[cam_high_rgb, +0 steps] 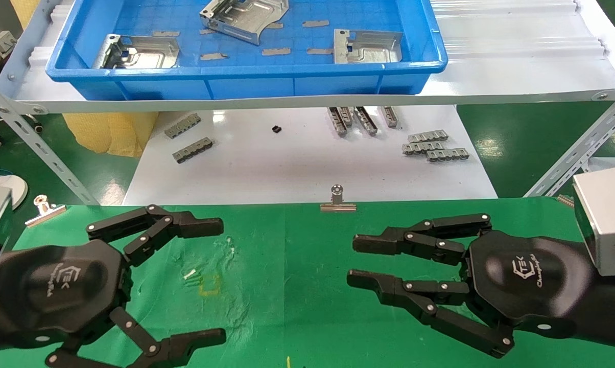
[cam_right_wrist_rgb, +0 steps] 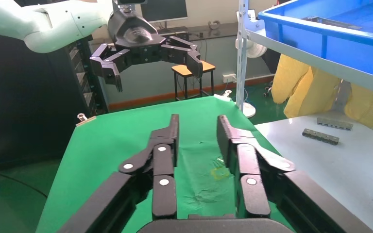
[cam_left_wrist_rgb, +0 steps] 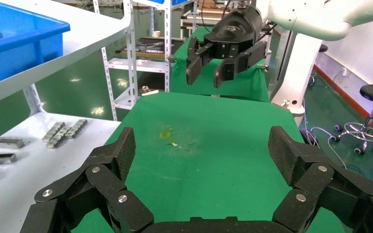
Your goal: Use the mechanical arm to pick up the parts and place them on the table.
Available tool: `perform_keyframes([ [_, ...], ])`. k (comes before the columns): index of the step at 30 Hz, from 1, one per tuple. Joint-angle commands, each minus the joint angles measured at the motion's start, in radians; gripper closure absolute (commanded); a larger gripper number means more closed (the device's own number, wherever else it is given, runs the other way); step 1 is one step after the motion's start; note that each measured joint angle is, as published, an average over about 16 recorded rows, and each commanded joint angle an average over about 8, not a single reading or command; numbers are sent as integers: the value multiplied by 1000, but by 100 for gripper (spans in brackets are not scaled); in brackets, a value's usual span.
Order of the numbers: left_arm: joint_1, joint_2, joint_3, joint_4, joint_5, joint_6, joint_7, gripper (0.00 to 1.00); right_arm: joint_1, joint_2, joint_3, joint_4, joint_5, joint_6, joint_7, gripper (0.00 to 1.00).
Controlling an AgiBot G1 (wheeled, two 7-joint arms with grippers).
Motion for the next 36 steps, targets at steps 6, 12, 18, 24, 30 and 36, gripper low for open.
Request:
perform_keyframes([
  [6, 0, 0, 0, 0, 0, 0, 0, 0, 0, 0, 0, 0, 0, 0, 0, 100],
  [12, 0, 0, 0, 0, 0, 0, 0, 0, 0, 0, 0, 0, 0, 0, 0, 100],
  [18, -4, 0, -1, -1, 2, -1, 1, 0, 0, 0, 0, 0, 0, 0, 0, 100],
  [24, -93, 18, -4, 26, 40, -38, 2, 0, 0, 0, 0, 0, 0, 0, 0, 100],
  [30, -320, 96, 27, 152, 159, -122, -22, 0, 0, 0, 0, 0, 0, 0, 0, 100],
  [36, -595, 257, 108, 444, 332, -211, -18, 0, 0, 0, 0, 0, 0, 0, 0, 100],
])
